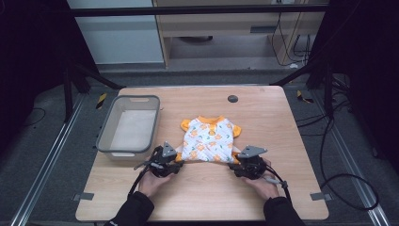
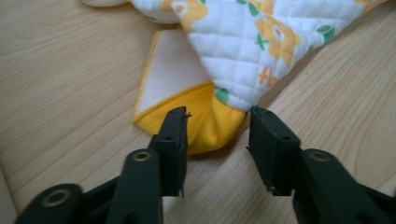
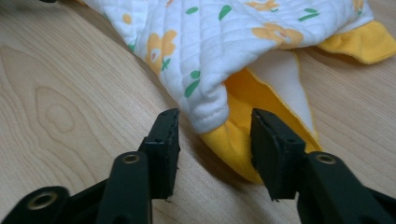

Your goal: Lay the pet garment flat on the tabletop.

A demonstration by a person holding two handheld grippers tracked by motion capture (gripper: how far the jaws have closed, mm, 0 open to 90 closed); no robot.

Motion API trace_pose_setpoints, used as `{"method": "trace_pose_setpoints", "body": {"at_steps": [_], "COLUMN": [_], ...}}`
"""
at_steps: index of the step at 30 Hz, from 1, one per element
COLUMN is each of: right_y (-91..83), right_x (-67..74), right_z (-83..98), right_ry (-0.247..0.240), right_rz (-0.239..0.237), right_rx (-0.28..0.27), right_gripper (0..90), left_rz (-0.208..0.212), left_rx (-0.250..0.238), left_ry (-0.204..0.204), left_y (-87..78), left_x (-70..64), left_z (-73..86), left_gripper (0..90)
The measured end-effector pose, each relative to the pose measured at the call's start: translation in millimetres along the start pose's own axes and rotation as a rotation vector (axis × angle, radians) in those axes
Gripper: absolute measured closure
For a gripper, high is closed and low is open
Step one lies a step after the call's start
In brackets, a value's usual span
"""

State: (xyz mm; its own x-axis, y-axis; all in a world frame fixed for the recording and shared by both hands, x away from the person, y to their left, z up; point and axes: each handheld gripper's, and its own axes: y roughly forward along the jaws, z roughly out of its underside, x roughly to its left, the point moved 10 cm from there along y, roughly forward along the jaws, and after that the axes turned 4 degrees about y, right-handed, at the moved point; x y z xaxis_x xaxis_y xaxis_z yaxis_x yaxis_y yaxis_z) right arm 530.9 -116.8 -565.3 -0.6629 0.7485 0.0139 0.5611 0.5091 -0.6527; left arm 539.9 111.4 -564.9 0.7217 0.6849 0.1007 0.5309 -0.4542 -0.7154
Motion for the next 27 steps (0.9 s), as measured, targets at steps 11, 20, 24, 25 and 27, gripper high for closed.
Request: {"method": "trace_pose_setpoints", "body": {"at_steps": [11,20,24,25,27], "right_y": [-16.4,-72.6,-79.4,-77.6,-68.2], "right_x": [4.1,27.8,25.8,22.7,16.2], "right_z": [-13.2,-31.1,-36.5,-37.6,-37.8], "right_ry": [0.027,0.123,0.164,0.182,0.233], "right_rz": [-0.035,-0.179,-0.193,-0.184,-0.185], "right_rx": [-0.047,-0.125,-0.133,-0.129,-0.107], "right_gripper": [83.3,83.2,82.9,82.8,82.6], "left_rz": [0.091,0.187,0.181,0.178,0.16], "left_rx": [-0.067,-0.166,-0.159,-0.158,-0.139], "left_ry": [-0.023,-0.082,-0.098,-0.112,-0.134], "left_y": [-22.6,-74.0,-79.7,-78.1,-69.7], "left_x": [-13.6,-29.5,-26.2,-23.7,-16.9], "left_z": [-19.5,-33.7,-39.4,-40.1,-40.4], "left_gripper": [85.8,85.3,84.1,83.6,82.3]}}
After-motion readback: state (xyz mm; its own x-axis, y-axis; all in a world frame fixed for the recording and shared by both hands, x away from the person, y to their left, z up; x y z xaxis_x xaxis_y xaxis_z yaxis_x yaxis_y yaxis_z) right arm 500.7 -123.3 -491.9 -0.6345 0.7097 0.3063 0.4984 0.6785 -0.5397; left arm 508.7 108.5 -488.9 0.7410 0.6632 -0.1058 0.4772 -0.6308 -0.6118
